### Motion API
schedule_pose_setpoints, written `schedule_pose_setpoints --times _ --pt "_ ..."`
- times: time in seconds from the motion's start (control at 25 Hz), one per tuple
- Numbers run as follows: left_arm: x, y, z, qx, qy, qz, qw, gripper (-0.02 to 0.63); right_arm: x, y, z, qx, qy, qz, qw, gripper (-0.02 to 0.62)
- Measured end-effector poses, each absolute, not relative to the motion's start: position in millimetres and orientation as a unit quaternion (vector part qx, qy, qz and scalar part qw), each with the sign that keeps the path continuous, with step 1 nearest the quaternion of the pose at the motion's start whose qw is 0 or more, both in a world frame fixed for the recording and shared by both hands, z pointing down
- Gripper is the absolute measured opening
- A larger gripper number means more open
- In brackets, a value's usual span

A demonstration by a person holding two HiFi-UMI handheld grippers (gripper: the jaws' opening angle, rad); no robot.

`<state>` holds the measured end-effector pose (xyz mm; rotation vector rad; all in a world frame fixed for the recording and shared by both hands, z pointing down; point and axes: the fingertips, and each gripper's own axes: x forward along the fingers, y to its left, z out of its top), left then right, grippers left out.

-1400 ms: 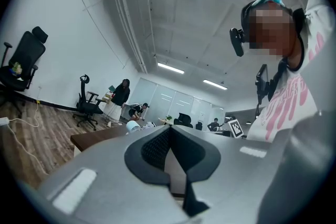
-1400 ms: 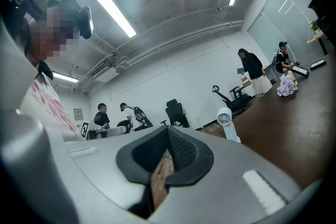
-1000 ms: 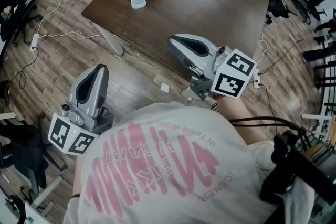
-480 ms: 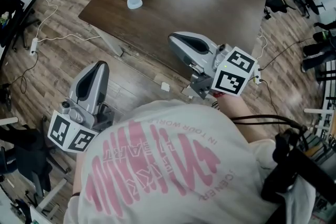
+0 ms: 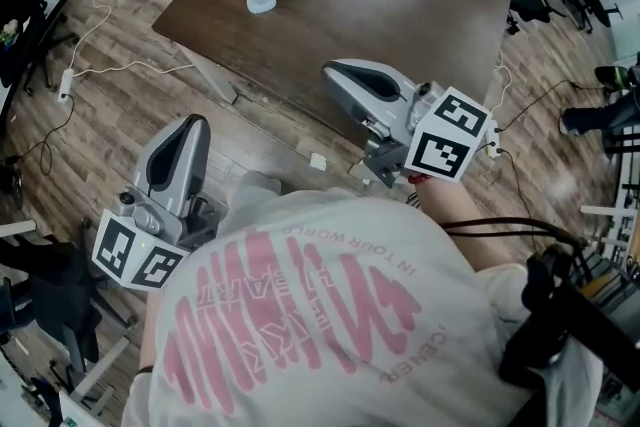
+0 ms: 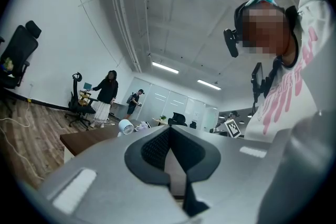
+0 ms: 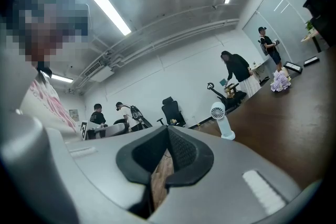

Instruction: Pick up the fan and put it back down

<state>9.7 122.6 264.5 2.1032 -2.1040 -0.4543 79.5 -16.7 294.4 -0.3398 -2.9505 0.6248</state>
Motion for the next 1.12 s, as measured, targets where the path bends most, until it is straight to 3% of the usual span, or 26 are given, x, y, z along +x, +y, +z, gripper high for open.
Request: schedule_pose_setpoints --times 1.12 --pt "-58 76 261 0.751 -0.642 -0.134 0.078 0.02 30 -45 292 -0.044 -0.974 0.22 0.033 0.006"
